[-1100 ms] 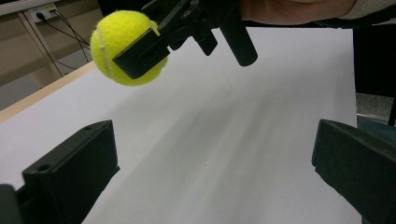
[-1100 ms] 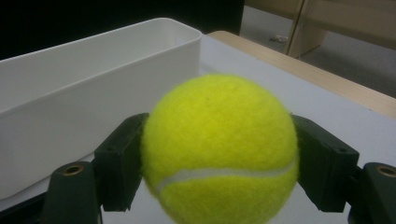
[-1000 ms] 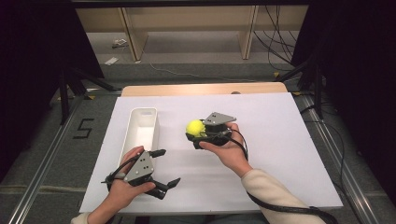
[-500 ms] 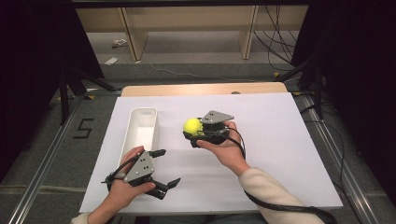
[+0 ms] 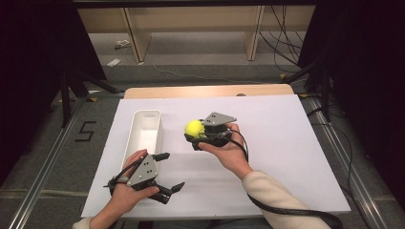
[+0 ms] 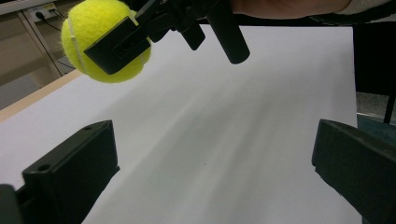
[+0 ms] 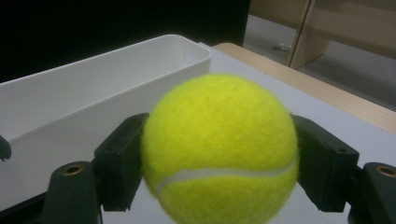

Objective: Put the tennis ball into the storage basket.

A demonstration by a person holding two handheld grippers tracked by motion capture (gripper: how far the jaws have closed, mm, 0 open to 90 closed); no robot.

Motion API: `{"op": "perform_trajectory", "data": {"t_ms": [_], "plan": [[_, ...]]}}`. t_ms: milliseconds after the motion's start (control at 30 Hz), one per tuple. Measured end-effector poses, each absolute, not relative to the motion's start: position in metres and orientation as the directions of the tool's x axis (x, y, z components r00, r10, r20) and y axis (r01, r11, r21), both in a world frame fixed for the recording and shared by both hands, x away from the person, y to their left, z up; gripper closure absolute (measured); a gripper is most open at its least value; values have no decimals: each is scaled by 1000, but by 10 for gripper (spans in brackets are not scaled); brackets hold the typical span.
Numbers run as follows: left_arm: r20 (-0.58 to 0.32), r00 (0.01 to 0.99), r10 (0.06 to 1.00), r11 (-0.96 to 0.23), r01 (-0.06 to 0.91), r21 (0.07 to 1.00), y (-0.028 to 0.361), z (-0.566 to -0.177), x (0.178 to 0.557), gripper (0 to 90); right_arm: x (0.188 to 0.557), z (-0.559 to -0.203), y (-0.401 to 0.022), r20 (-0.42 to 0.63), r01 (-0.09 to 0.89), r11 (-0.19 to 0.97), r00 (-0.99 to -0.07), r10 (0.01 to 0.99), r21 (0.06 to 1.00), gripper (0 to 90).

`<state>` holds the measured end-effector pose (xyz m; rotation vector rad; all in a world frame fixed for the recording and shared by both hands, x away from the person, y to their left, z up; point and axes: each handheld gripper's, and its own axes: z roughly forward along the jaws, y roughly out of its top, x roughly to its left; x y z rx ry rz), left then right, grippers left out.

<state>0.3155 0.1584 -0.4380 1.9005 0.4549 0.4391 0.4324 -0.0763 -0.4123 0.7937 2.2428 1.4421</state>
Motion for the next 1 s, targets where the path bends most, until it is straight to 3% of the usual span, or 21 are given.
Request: {"op": "perform_trajectory", "data": {"t_ms": [1000], "plan": [[88,859,504,-347,108,932,158,-439,316,0,433,-411,-63,9,254,322,-797,604,912,264]]}}
